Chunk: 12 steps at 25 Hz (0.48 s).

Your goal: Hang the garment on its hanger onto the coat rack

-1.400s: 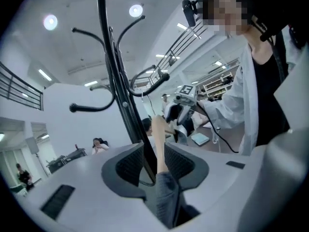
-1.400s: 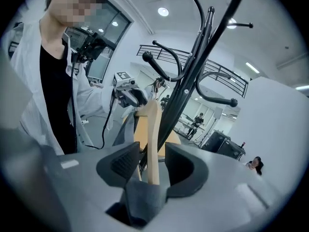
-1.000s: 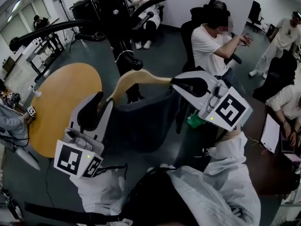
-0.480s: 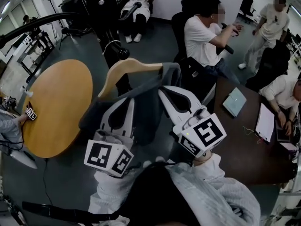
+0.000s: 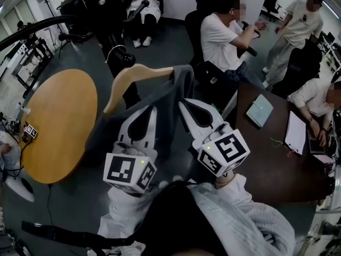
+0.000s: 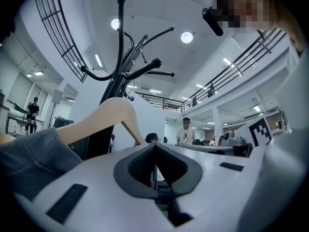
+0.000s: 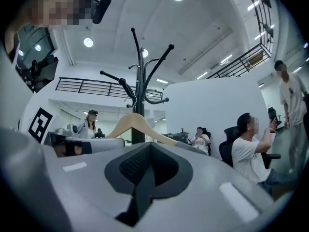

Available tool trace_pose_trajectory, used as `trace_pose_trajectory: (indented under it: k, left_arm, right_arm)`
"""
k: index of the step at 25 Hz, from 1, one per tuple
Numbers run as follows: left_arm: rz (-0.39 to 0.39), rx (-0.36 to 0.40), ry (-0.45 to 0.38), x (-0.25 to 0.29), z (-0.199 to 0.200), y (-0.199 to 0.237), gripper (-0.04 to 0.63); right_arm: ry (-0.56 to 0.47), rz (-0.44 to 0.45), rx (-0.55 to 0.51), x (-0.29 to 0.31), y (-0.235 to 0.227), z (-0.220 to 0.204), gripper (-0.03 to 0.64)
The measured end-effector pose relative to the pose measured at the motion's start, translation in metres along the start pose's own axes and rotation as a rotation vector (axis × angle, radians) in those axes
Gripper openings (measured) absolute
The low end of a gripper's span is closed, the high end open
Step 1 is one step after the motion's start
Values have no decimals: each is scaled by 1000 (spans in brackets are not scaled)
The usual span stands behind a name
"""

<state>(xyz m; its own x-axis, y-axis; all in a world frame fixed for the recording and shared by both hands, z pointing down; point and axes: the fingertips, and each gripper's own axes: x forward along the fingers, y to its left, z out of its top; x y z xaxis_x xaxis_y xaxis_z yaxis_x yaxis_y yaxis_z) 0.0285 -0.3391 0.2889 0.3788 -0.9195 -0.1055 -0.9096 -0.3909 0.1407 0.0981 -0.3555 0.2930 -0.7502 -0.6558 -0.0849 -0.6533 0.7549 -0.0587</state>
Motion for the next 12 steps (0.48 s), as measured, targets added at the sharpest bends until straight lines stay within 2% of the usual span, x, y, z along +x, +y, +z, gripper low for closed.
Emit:
trace_pose_trajectory:
  k: [12]
  left_arm:
    - [17, 22, 9, 10, -5, 8, 5]
  right_arm:
    - [11, -1, -1, 13, -8, -13, 0]
